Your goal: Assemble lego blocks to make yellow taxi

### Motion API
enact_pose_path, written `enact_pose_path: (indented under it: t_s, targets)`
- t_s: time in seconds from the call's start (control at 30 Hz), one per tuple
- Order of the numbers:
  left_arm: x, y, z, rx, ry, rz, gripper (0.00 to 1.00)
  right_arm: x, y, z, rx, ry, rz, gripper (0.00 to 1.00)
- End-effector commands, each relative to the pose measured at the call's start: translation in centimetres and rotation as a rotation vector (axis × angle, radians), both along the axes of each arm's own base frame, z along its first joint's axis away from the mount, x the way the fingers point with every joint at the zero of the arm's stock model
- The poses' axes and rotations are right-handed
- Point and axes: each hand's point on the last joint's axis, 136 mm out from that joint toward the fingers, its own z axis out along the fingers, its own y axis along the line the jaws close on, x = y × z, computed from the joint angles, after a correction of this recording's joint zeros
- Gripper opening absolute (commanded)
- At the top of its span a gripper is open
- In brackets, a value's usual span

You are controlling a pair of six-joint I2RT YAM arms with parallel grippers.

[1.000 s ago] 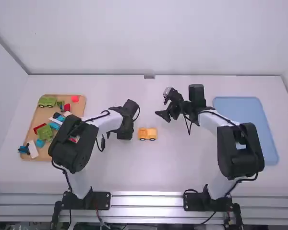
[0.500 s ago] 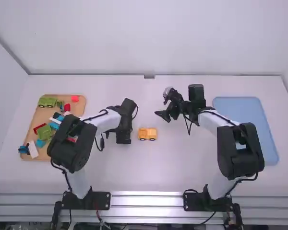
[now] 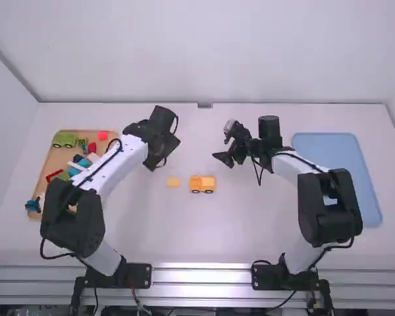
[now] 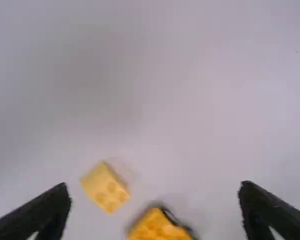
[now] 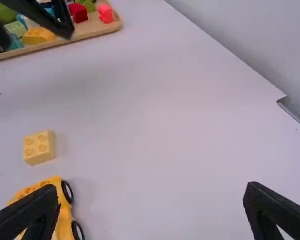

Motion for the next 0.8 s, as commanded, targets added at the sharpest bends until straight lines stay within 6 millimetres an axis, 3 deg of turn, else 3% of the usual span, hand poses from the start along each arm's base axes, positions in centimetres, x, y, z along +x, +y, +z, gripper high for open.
enact_pose_path:
  t_s: [0.0, 0.03, 0.07, 0.3, 0.5, 0.6, 0.77]
  targets:
    - [0.8, 1.8, 3.1, 0.344, -0.020, -0.480, 0.83, -0.3, 0.0, 0.1, 0.007, 0.002, 0.005, 0.98]
    - [0.8, 1.7, 3.5, 0.367, -0.014, -0.549, 0.84, -0.3, 0.0, 0.1, 0.007, -0.001, 0.006, 0.99]
    - [1.0, 1.6, 4.0, 0.402, -0.016, -0.614, 0.99, -0.3, 0.0, 0.2, 0.008, -0.004, 0.006, 0.98]
    - [4.1, 2.1, 6.2, 0.664, -0.101, -0.856, 0.99, 0.0, 0.1, 0.4, 0.012, -0.021, 0.006, 0.99]
    - [5.0, 1.7, 6.9, 0.830, -0.106, -1.114, 0.99, 0.0, 0.1, 0.5, 0.012, -0.026, 0.006, 0.99]
    - [5.1, 0.8, 6.5, 0.786, -0.150, -1.246, 0.99, 0.0, 0.1, 0.4, 0.011, -0.022, 0.006, 0.99]
    - [3.2, -1.4, 5.7, 0.506, -0.354, -1.579, 0.99, 0.0, 0.0, 0.4, 0.009, -0.023, 0.003, 0.99]
